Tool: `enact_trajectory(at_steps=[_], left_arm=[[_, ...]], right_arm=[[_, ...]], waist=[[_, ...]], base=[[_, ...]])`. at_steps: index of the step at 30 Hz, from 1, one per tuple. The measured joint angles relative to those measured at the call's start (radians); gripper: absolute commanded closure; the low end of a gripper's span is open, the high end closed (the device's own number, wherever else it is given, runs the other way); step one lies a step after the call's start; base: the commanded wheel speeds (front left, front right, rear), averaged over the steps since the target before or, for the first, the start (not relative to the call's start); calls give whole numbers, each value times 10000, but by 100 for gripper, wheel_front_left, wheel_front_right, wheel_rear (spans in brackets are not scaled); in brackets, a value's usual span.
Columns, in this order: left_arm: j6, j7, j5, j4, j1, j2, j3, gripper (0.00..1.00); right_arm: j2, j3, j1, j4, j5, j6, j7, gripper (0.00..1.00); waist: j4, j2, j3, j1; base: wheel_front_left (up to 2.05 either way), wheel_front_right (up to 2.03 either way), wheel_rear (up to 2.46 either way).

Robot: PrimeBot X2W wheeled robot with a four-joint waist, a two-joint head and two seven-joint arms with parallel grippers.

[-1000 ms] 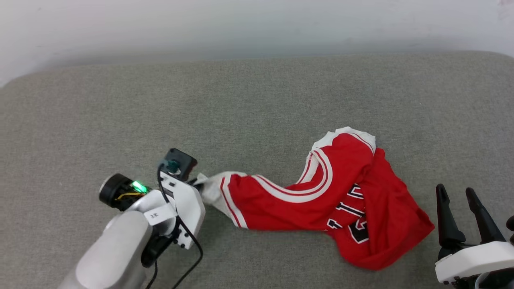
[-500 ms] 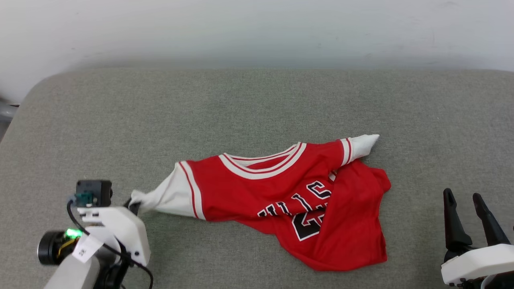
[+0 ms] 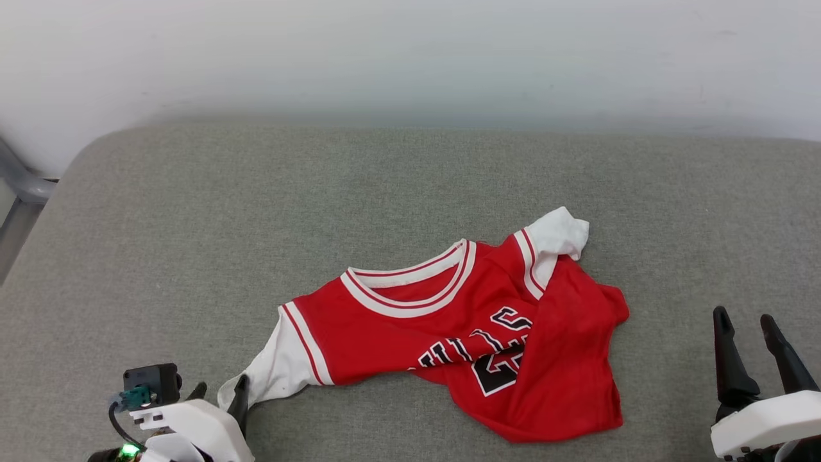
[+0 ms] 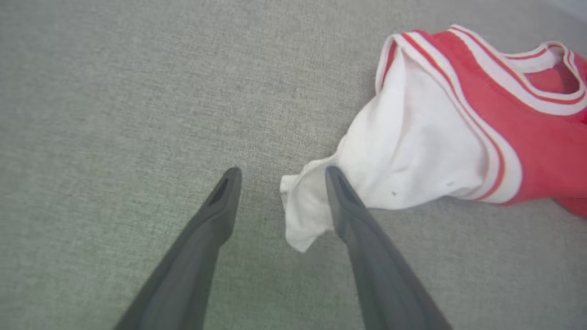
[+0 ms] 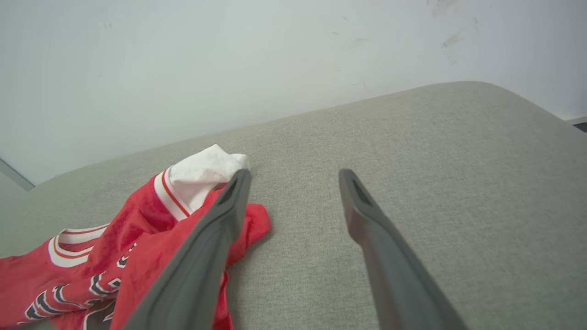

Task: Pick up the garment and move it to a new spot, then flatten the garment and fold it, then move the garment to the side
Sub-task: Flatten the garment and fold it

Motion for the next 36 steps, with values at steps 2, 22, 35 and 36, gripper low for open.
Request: enact_trajectory(at_steps=[2,22,35,36], left_arm=[[0,-562,196,-144,-41,-29,33,0],[136,-3185,1572,-2470,-280,-165,-366,0],[77,-3289,1653,-3173,-819,-322,-573,0],[23,-3304,1661,-3181,-892,-345,-594,0]], right_arm=[[0,-17,42,-33,-4,0,81,0],[-6,102,-1196,1965,-336,0,2339,0],[-500,1590,-3493,4065,-825,0,6188,0],[-579,1645,-3568,4312,-834,0,6412,0]], waist=[[14,0,-104,0],[242,0,-297,0],[990,0,730,0],[1056,0,792,0]], base=[[0,0,0],[0,0,0],[0,0,0],[0,0,0]])
